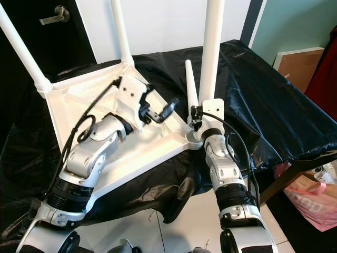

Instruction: Building children table

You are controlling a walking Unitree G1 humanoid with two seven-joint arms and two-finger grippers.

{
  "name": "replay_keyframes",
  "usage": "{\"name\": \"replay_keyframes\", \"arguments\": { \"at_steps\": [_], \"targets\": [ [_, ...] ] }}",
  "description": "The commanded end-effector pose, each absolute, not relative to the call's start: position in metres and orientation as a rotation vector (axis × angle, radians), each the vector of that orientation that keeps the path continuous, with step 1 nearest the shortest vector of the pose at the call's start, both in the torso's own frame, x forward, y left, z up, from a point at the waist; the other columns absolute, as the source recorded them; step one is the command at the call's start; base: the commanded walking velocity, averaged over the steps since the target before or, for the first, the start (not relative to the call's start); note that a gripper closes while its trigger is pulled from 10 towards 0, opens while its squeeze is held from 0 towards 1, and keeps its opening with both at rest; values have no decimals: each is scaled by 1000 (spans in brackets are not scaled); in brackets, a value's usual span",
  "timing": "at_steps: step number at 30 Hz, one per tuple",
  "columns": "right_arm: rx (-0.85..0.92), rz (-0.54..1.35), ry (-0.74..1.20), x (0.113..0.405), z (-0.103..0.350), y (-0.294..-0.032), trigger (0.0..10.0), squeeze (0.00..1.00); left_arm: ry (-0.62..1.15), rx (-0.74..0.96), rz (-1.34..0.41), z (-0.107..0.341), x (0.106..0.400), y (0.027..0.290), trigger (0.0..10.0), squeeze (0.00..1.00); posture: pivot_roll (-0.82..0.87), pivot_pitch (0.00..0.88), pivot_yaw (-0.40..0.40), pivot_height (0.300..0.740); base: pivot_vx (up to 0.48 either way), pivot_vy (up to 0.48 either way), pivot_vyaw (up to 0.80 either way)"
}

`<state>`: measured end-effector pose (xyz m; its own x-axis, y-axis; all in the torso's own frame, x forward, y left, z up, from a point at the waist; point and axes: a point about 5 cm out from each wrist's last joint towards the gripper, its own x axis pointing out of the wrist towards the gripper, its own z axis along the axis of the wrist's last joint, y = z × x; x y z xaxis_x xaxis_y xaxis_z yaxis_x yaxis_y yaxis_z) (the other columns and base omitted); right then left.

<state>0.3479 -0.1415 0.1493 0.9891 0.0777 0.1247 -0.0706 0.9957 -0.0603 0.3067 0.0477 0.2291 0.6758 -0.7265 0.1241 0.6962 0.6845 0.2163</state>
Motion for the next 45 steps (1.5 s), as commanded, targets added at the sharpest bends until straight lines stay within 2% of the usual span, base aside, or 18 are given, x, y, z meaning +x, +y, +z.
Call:
{"name": "replay_keyframes", "arguments": {
  "at_steps": [1, 15, 17, 45],
  "targets": [
    [-51, 84, -123, 347, 146, -140, 10000, 0, -218, 170, -829, 229, 304, 46, 10000, 0, -89, 14, 29, 740, 0, 0, 0],
    [-69, 136, -127, 342, 132, -135, 10000, 0, -155, 206, -1028, 204, 277, 38, 10000, 0, -78, 31, 24, 740, 0, 0, 0],
    [-71, 161, -124, 341, 128, -131, 10000, 0, -110, 226, -1109, 195, 267, 37, 10000, 0, -79, 32, 25, 740, 0, 0, 0],
    [-67, 218, -117, 353, 129, -112, 10000, 0, -29, 273, -1178, 182, 257, 39, 10000, 0, -62, 31, 17, 740, 0, 0, 0]
  ]
}}
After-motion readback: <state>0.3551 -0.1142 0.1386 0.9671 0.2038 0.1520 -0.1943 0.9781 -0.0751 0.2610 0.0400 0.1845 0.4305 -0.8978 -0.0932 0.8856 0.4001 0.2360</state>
